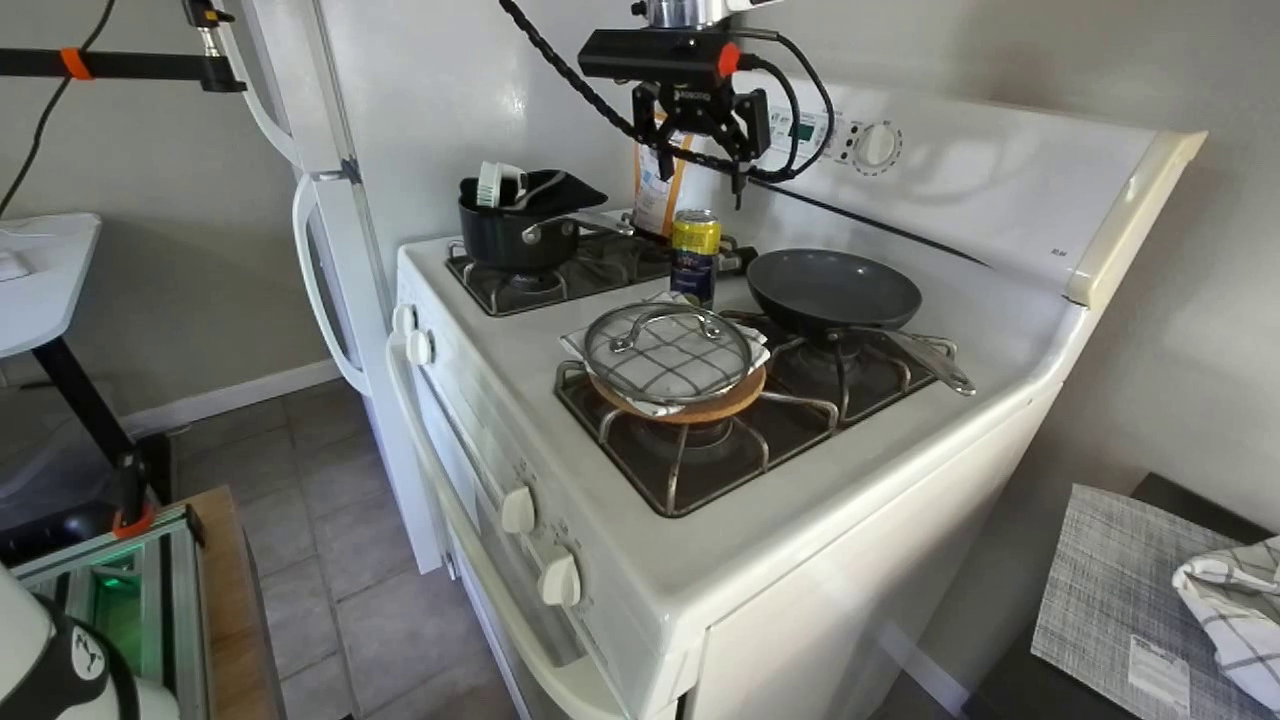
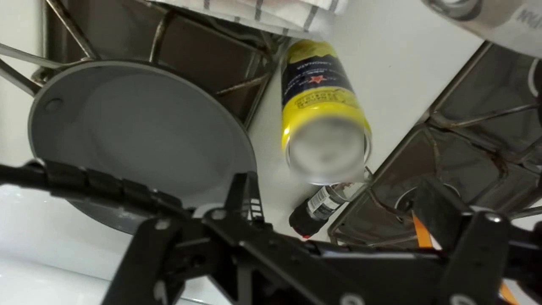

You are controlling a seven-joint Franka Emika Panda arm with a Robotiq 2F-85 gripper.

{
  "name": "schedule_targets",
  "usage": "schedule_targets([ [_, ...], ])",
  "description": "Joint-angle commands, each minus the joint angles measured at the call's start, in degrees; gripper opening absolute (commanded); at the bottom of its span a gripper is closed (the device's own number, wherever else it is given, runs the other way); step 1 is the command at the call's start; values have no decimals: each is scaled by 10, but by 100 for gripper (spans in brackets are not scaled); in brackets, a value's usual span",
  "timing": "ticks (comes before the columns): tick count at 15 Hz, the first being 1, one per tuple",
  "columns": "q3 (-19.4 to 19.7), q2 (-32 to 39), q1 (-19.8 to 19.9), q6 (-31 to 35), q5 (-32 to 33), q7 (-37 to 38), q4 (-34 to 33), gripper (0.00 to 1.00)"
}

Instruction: Lift the can bottle and put it in the pan

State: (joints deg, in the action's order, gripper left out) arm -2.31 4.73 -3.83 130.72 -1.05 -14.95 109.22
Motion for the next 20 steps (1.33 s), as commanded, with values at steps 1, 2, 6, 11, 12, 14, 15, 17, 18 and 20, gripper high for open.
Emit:
schedule_targets([
  [1,-9,-1,3,-13,2,-7,0,100],
  [2,-7,2,5,-1,12,-1,1,100],
  [6,-3,20,11,-11,22,-1,-12,100],
  [11,-6,45,14,-13,18,-2,-29,99],
  [12,-7,49,13,-13,17,-3,-33,100],
  [14,-9,55,12,-23,19,-2,-40,97],
  [15,-10,57,10,-25,22,1,-43,95],
  [17,-11,60,8,-37,25,5,-50,90],
  [18,-12,61,8,-42,23,5,-51,90],
  [20,-13,66,6,-60,26,7,-60,89],
])
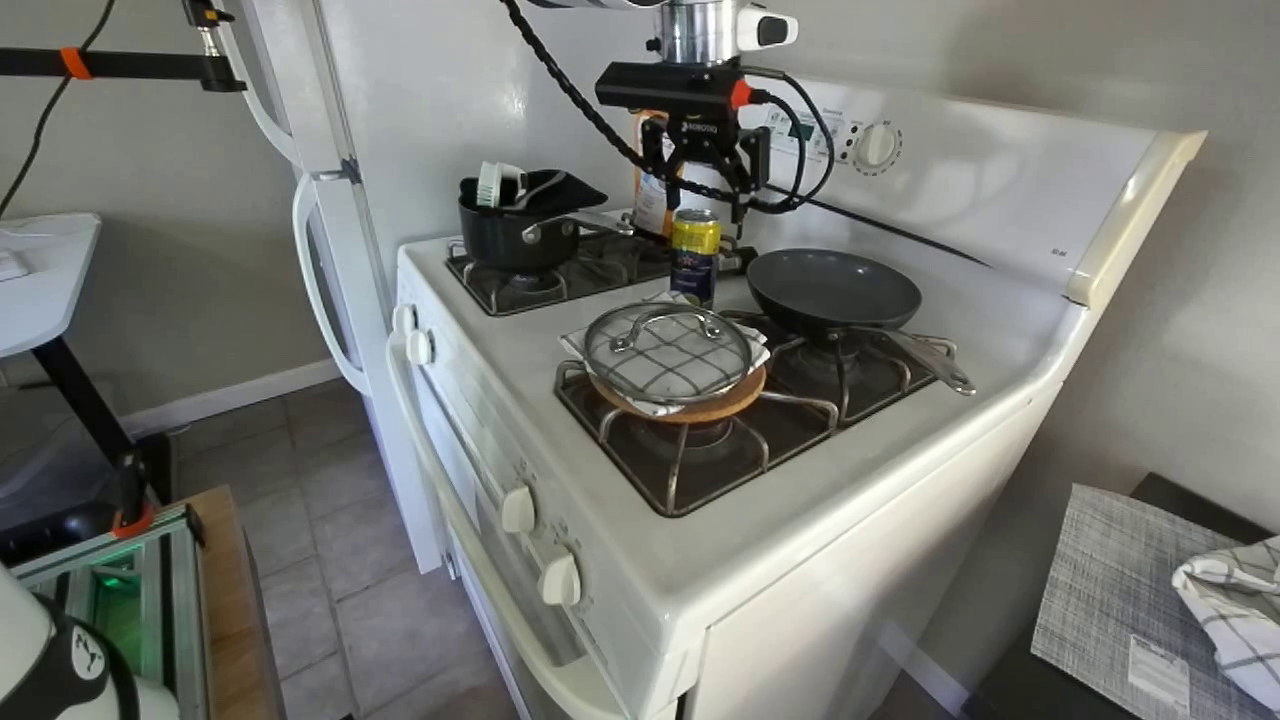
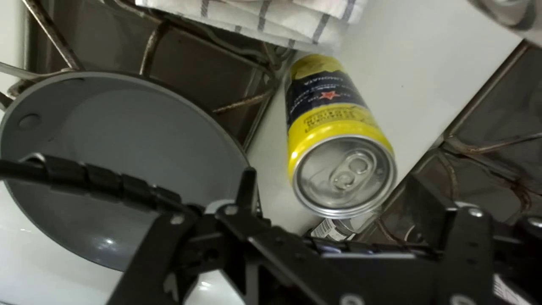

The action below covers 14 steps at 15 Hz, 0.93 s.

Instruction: Lift the can bottle and put it in the pan

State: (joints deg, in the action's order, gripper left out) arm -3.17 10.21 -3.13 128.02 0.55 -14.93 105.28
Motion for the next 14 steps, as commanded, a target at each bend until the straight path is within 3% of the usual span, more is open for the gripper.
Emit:
schedule_targets([
  [1,-5,13,-2,-39,9,7,-23,87],
  [7,-6,25,-1,-63,6,2,-39,69],
  [8,-6,27,-1,-62,8,2,-40,73],
  [12,-6,39,0,-63,6,0,-49,70],
  [13,-6,42,0,-66,8,2,-52,46],
  [14,-6,44,0,-68,8,3,-53,45],
])
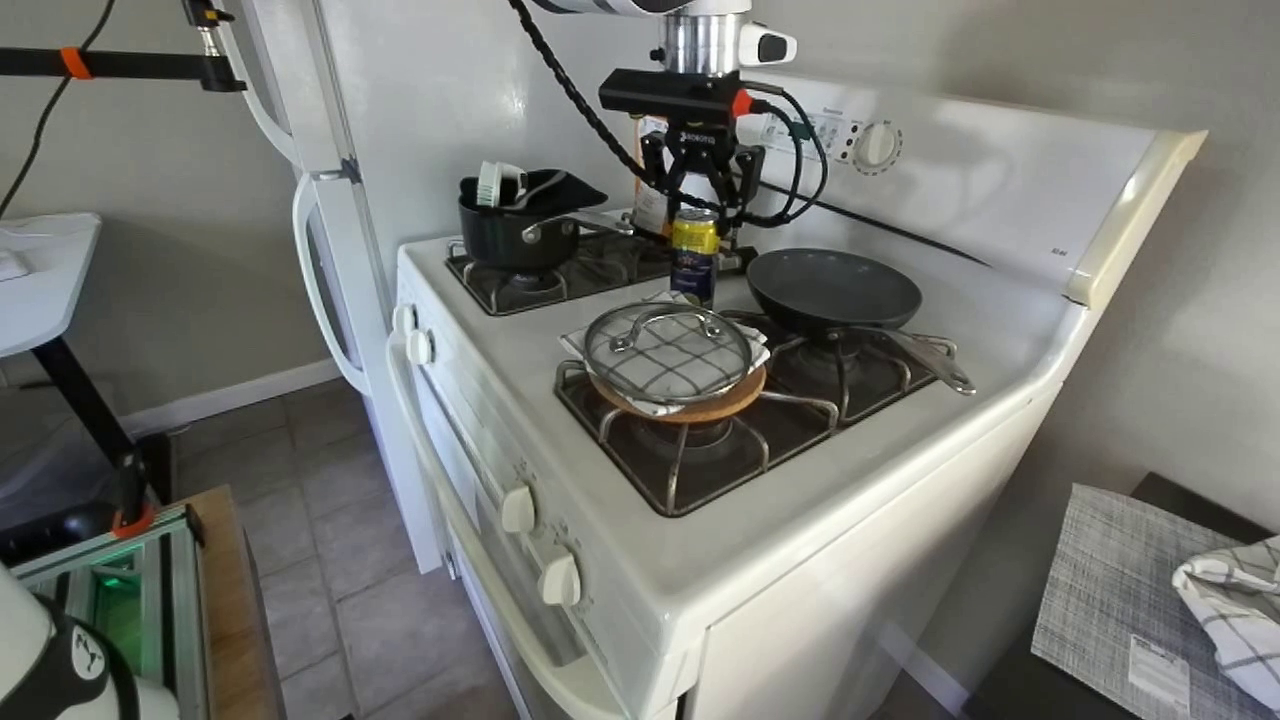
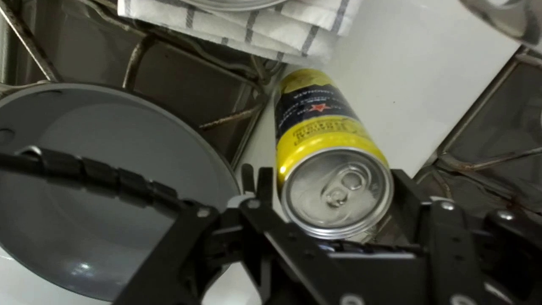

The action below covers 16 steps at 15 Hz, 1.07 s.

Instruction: Lift the can bottle and put it in the pan

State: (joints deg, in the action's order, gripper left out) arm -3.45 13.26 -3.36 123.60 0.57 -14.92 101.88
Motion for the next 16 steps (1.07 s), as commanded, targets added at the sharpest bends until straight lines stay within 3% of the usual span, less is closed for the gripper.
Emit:
schedule_targets([
  [1,-3,14,1,-25,9,3,-20,44],
  [2,-3,13,1,-26,12,5,-22,38],
  [8,-13,-18,-4,-44,3,-6,-45,38],
  [16,-6,-23,9,-120,-3,-3,-192,38],
])
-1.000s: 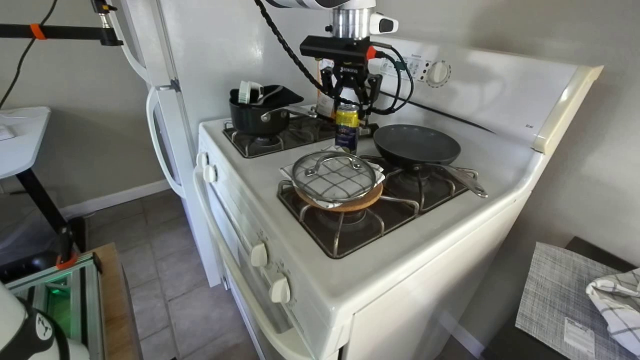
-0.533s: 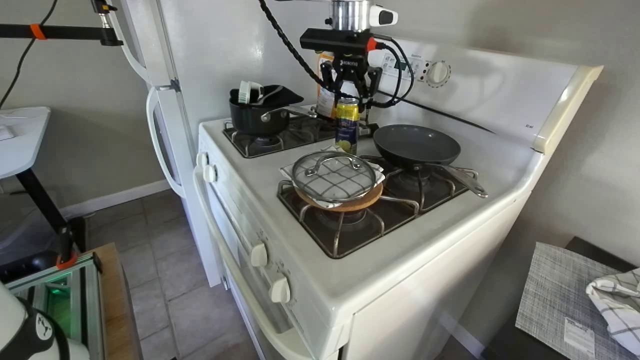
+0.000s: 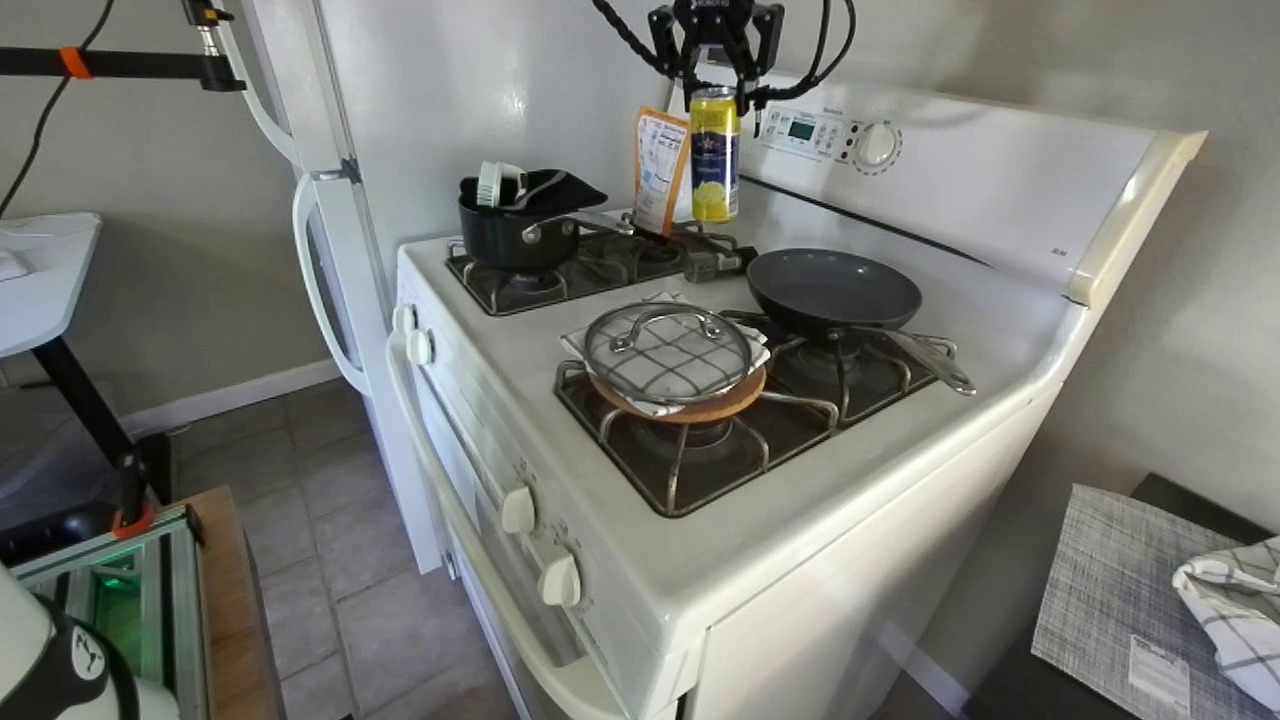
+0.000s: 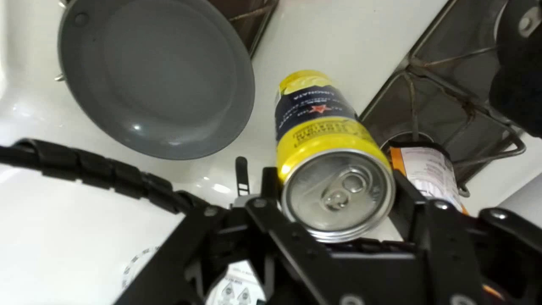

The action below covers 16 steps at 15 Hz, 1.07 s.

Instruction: Lift the can bottle and put it in the pan

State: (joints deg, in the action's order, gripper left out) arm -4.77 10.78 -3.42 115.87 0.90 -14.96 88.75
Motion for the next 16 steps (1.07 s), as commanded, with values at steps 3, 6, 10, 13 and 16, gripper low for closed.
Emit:
schedule_targets([
  [3,27,23,33,-48,-18,8,-125,38],
  [6,44,58,62,-37,-49,21,-171,38],
  [10,48,91,91,-26,-95,37,-188,38],
  [13,53,102,89,-23,-73,60,-177,38],
  [16,54,121,89,-34,-68,80,-185,38],
])
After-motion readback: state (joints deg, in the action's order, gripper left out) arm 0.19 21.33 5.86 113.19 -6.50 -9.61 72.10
